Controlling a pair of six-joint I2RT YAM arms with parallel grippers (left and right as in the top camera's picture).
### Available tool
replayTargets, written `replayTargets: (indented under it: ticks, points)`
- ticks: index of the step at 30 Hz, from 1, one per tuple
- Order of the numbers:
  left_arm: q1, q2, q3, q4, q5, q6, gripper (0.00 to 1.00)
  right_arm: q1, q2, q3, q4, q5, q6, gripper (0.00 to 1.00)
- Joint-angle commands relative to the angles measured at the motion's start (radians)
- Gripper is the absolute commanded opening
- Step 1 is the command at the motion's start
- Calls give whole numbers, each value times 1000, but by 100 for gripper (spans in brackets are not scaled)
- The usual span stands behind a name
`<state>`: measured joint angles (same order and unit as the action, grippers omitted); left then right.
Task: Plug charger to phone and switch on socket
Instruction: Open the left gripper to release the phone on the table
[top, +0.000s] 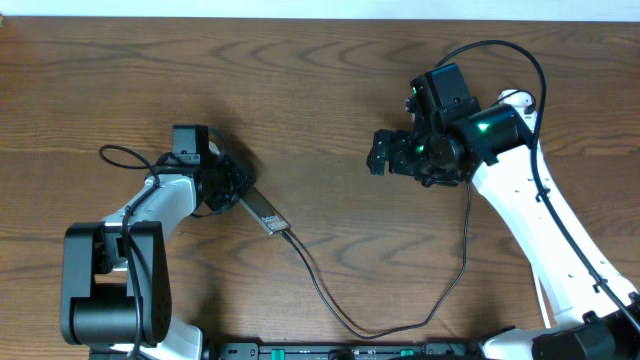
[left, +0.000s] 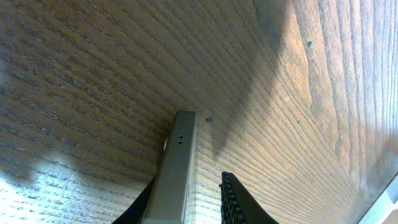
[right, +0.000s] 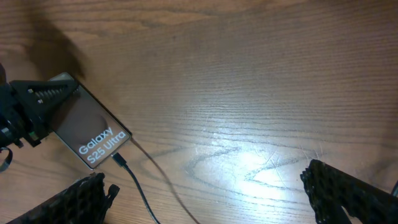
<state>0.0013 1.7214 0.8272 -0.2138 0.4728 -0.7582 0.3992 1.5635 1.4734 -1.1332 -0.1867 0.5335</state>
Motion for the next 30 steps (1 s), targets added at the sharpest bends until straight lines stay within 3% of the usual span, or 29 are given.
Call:
replayTargets:
  ticks: [1,30]
  points:
    - [-2,-1,7,-27,-11,2,26,8,-14,5,-1,6,4,99]
    - [-2,-1,7,-161,-14,3,39,8,-14,5,0,6,4,99]
